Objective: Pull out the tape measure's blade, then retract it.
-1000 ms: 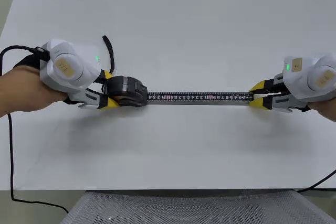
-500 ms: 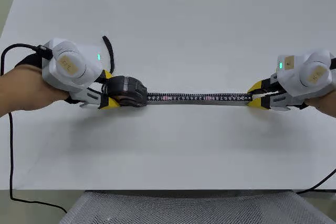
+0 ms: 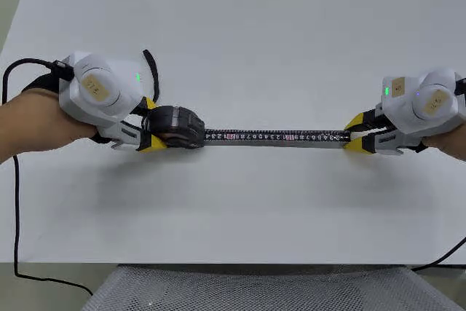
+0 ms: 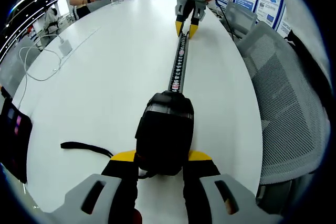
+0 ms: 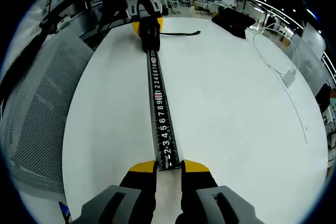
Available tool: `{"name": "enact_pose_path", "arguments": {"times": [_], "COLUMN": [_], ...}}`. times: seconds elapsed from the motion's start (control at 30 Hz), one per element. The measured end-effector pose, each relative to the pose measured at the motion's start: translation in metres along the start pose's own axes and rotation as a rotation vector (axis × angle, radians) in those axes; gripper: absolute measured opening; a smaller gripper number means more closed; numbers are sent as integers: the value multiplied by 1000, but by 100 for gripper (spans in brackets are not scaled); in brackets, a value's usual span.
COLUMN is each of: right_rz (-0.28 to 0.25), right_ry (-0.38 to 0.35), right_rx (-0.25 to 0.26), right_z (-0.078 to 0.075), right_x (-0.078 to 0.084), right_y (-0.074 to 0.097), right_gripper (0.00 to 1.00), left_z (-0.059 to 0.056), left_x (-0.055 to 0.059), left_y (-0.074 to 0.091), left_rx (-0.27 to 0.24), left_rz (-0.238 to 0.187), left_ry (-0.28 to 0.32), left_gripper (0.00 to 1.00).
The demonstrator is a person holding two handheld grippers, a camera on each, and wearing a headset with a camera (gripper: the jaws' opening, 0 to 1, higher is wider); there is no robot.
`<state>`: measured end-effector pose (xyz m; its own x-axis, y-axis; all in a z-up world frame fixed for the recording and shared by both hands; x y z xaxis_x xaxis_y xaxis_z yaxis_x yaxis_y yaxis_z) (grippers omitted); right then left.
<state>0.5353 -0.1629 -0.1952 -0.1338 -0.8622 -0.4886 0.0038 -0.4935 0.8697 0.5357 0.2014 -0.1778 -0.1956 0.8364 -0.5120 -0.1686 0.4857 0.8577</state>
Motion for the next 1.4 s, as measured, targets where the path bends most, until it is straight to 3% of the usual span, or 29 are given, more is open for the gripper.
{"name": "enact_pose_path", "arguments": {"times": [0.13,0.27,0.6,0.73,1.07,1.2,1.4], "right_rz": [-9,-19,-34,-91,-138,-172,-202], "right_ry": [-16,-32,-53,-124,-195,-224,-242], "right_rx": [3,11,20,39,88,122,166], "right_z": [0,-1,1,3,16,21,28], "right_x": [-3,-4,-4,-6,-3,-4,-6], "right_y": [0,1,3,8,18,22,28], "right_gripper": [17,21,24,30,44,47,49], "left_z": [0,1,1,1,-9,-13,-20], "left_x": [0,-1,0,-1,9,11,14], "left_y": [2,5,6,14,33,39,50], "left_rx": [-1,-8,-13,-30,-107,-132,-181], "left_rz": [0,-3,-10,-53,-114,-138,-206], "left_ry": [-7,12,28,91,198,220,264], "left_gripper": [29,39,39,43,62,64,66]}}
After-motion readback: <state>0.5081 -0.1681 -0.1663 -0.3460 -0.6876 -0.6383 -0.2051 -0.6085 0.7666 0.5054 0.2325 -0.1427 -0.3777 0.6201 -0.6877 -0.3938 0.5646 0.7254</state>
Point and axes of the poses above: the centre of the closed fingertips' face, and the gripper's own axes: y roughly backward along the fingers, z roughly to its left, x roughly out of its underside, the point moved 8 cm from there along y, roughly backward along the fingers, and after that the axes turned 3 degrees about -x, right-handed, at the moved point
